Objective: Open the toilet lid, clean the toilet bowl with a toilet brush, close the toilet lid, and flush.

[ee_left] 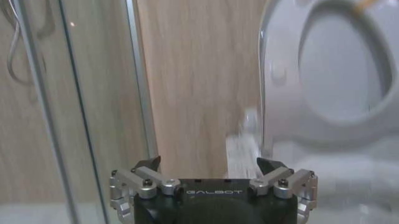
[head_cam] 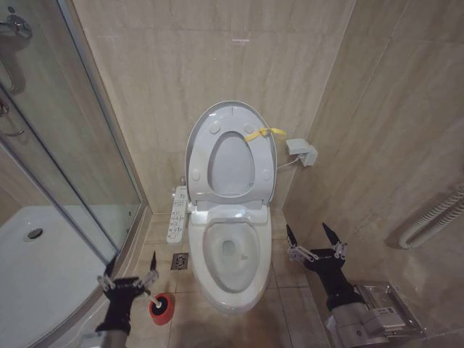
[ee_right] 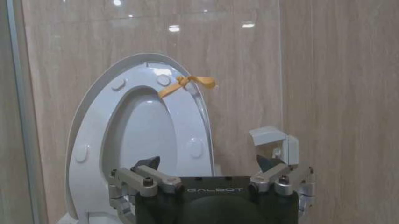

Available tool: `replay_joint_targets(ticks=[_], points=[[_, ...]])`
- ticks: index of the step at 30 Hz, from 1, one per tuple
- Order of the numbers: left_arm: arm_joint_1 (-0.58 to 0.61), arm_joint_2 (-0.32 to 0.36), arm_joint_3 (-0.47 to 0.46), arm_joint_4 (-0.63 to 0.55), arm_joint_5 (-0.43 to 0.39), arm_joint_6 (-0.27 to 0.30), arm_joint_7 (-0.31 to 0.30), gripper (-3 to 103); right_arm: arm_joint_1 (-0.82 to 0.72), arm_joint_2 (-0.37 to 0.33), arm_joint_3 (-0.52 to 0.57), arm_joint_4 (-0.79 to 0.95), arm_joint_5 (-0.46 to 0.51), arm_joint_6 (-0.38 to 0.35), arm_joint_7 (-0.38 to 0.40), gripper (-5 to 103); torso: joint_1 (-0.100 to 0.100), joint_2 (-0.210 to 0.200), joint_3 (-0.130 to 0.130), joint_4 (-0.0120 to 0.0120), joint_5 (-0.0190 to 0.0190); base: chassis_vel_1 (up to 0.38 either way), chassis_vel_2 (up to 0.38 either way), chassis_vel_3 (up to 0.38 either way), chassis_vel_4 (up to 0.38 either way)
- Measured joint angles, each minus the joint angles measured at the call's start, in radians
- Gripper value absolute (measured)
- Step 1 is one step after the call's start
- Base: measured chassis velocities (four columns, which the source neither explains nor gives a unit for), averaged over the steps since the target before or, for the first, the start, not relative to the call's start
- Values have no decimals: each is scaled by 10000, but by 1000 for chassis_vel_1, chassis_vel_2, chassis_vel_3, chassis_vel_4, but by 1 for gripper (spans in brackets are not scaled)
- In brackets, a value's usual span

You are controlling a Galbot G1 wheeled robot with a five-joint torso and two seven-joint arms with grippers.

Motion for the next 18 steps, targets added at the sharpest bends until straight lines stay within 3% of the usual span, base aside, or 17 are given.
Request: replay_joint_targets(ticks=[8,18], points=[[266,337,464,-9,-112,-81,38,100,0,0,-1,-1,0,0,0,100,2,0,0,-3,2,0,0,0,0],[898,276,346,1222,682,-1383,62,100,0,-1,-1,0,0,0,0,100,2,0,0,-2,2,0,0,0,0]])
